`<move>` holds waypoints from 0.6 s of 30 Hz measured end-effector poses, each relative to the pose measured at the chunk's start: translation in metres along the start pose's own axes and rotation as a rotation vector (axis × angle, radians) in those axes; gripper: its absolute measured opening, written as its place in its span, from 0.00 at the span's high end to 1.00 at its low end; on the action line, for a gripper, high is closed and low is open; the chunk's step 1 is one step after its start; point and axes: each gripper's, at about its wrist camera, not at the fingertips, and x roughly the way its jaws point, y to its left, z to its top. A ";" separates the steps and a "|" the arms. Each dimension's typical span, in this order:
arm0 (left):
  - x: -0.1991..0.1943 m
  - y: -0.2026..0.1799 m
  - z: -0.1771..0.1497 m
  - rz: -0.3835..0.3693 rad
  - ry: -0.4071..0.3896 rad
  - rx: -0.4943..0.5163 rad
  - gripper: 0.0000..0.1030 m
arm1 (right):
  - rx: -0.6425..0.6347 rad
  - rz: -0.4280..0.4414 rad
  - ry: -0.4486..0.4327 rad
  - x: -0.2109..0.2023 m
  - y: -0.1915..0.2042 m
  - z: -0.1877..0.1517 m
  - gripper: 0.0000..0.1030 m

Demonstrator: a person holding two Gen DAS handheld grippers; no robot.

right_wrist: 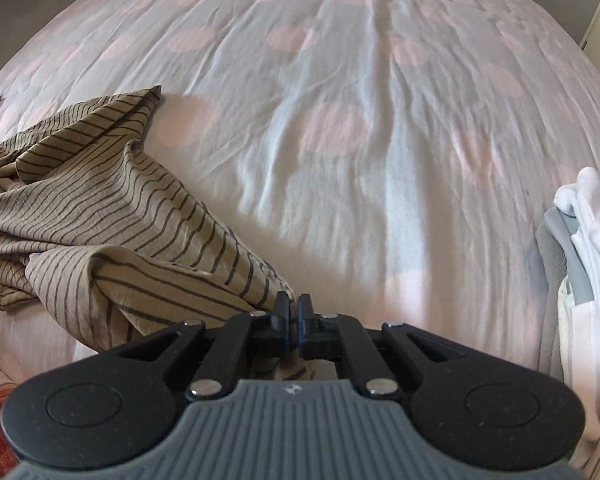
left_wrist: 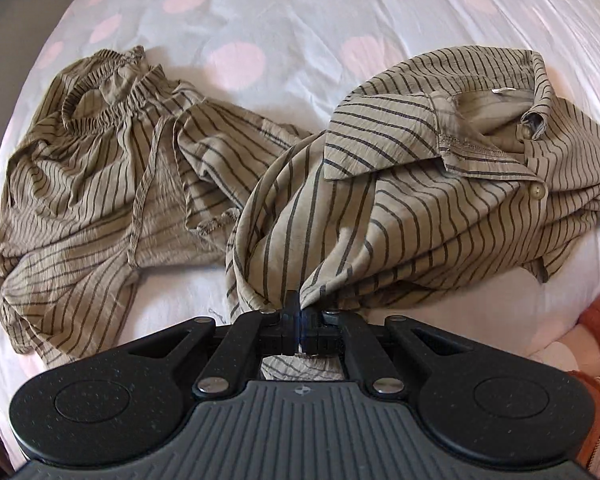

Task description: Fold clothes

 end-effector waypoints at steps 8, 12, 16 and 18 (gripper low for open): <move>-0.024 -0.004 -0.004 -0.068 -0.075 0.060 0.69 | -0.071 -0.089 -0.153 -0.044 0.021 0.014 0.63; -0.038 -0.002 0.001 -0.098 -0.147 0.034 0.65 | -0.115 -0.037 -0.235 -0.060 0.056 0.028 0.59; -0.042 -0.002 0.012 -0.124 -0.203 0.010 0.64 | -0.187 0.085 -0.270 -0.060 0.109 0.044 0.54; -0.037 -0.002 0.017 -0.088 -0.208 -0.007 0.64 | -0.232 0.144 -0.268 -0.052 0.141 0.051 0.51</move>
